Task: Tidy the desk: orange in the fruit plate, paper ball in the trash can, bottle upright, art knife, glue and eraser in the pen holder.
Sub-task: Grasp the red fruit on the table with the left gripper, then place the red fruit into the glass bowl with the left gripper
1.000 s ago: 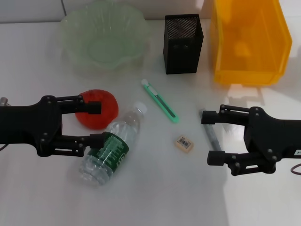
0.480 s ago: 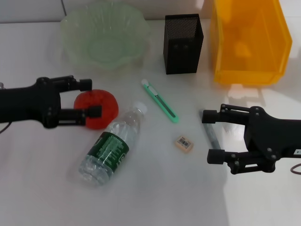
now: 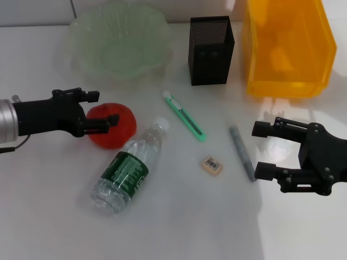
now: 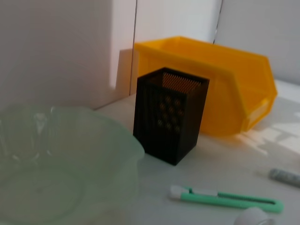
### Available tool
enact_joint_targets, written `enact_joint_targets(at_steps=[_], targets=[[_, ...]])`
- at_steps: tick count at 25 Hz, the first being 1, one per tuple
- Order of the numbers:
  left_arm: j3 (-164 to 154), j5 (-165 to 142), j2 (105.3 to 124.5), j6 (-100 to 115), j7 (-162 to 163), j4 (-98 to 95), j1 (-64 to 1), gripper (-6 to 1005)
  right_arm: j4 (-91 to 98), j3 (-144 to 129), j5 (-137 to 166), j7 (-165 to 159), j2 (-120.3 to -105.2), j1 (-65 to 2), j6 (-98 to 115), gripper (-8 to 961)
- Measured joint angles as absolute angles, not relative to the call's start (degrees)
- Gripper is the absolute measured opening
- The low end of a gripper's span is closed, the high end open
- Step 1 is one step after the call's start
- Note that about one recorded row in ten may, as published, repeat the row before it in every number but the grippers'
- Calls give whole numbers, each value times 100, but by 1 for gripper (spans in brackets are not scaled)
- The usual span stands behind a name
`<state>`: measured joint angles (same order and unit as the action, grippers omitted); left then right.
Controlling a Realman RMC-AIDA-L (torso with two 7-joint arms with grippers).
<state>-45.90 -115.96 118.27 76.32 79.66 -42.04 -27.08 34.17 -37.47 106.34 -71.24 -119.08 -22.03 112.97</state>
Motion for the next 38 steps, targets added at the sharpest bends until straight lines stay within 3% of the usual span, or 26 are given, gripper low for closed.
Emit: enact_joint_targets(at_steps=[11,22,27,30,38], targets=[[-5234,-11508,11863,6593,7797,-3883,-2854,719,3255,-3708,10642,-7124,-11900,-2144,11163,816],[-5198,-11073,11859,6885,7657,-3900,-2807,453,3153,-3632,10642,-7126,-11900,-2062,11106,808],[-5146,-10528,11824,7205,7655,-3964,-2804,287,3101,-3409,10640,-7128,-11903,-1996,11130,804],[-5078,-9513,11832,6983,7654,-4001,-3092,194,2974,-3181,10632,-7128,-11915,-1916,11140,802],[-5144,-9080,11906,4012,7712,-3001,-4329,182,2576,-2984,10604,-6991,-11917,-1936,11096,796]])
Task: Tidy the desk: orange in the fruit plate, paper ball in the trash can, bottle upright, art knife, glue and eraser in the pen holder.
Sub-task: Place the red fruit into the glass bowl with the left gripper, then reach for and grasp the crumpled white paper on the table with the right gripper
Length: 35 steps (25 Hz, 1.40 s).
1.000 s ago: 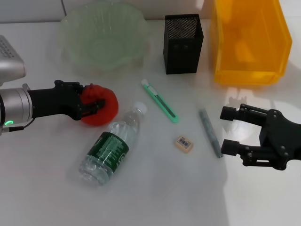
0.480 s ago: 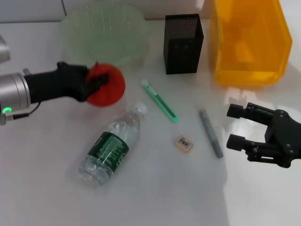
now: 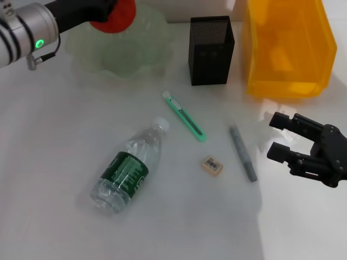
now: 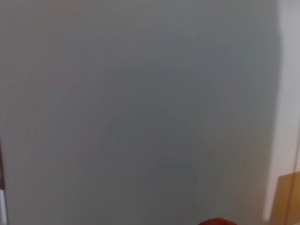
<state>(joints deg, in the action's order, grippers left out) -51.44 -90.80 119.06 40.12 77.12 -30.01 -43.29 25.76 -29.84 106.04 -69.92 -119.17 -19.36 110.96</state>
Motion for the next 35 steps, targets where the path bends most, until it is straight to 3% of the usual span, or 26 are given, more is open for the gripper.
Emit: enact_joint_targets(at_steps=[3,8,16,19,20,22,25,27,32,35], targets=[[-5146,-9058,11917,3710,7602,-2805,-4441,221,2544,-2983,10599,-6990,-11918,-1952,11093,794],[-5150,-8248,11918,3798,7001,-2667,-4289,434,2527,-2980,10582,-6987,-11918,-1979,11061,790],[-5127,-7657,11847,5245,6872,-2894,-3857,589,2552,-2891,10567,-7064,-11878,-2081,11009,784],[-5241,-7804,11772,6421,6929,-3086,-3643,648,2827,-2797,10567,-7388,-11790,-2048,11009,782],[-5362,-8113,11675,7247,7079,-3239,-3504,667,3242,-2777,10578,-7867,-11674,-1961,11036,781],[-5406,-8373,11596,7664,7232,-3322,-3435,844,3472,-2776,10593,-8136,-11614,-1906,11070,780],[-5431,-9253,11332,8712,7636,-3412,-3247,843,4337,-2741,10744,-8872,-11484,-1746,11193,777],[-5430,-9452,11292,8995,7684,-3404,-3206,842,4996,-2647,11037,-9226,-11467,-1697,11224,776],[-5436,-10043,11333,9685,7885,-3406,-3107,842,6326,-2638,11966,-10154,-11448,-1962,11236,772],[-5424,-10369,11412,9680,7995,-3397,-3094,842,6856,-2886,12800,-10748,-11438,-2490,11206,770]])
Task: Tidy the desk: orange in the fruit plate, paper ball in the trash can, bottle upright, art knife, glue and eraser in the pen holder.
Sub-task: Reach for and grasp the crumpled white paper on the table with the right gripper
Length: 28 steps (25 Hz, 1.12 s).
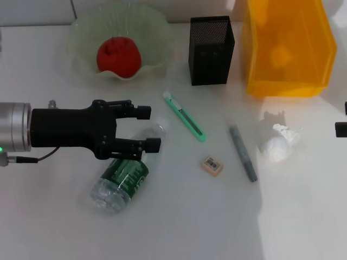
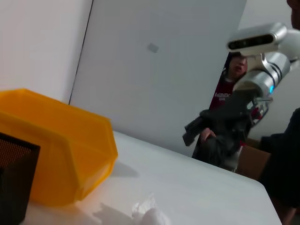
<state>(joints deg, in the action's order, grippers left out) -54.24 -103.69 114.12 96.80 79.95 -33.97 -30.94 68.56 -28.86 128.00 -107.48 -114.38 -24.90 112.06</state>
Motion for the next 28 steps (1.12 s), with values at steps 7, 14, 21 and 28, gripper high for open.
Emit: enact_joint_targets(at_steps=[7,14,21,28], targets=[[-5417,-10411,11431,9671,8040,-3373,-3094,841,6888,-3691,14018,-11364,-11531,-3367,10663,764],[-5446,-10418,11439,9649,8097,-3365,-3075,841,6791,-4773,14644,-11717,-11839,-3718,10000,759],[-5414,-10424,11454,9677,8160,-3418,-3060,842,6265,-6040,14947,-12231,-11902,-3876,9317,754],[-5398,-10424,11452,9615,8122,-3428,-3019,841,5889,-6905,15107,-12687,-11912,-4002,8747,749]])
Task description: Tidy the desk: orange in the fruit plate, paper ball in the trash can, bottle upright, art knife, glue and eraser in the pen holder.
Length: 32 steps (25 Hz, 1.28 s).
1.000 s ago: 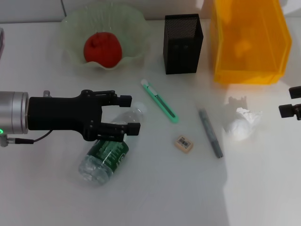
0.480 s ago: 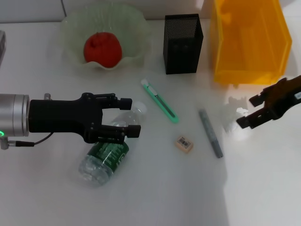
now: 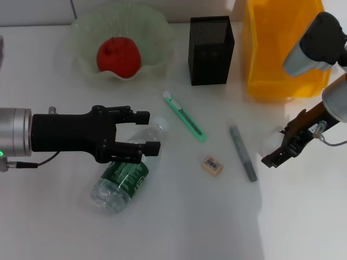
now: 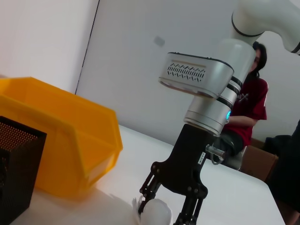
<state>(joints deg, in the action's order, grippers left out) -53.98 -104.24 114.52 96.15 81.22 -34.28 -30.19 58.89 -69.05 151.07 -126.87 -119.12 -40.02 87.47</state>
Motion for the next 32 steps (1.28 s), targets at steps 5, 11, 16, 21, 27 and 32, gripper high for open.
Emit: enact_joint_targets(at_steps=[5,11,16,21,27,32], targets=[[-5395,-10424,11455,9598,8119,-3428,-3006,840,5860,-6918,15111,-12718,-11917,-4046,8767,745],[-5387,-10424,11448,9568,8117,-3434,-2996,838,6119,-6895,15115,-12873,-11918,-4046,9009,666],[-5379,-10414,11439,9593,8126,-3495,-2989,837,7583,-6718,14993,-13125,-11917,-3741,9641,510],[-5378,-10420,11453,9605,8157,-3553,-2969,836,9103,-6111,14798,-13281,-11921,-3273,9417,497],[-5378,-10411,11463,9614,8161,-3562,-2938,834,8662,-5653,13908,-12867,-11902,-2851,7539,526],[-5379,-10404,11469,9616,8183,-3562,-2949,833,7985,-5636,13354,-12314,-11901,-2848,6962,612]])
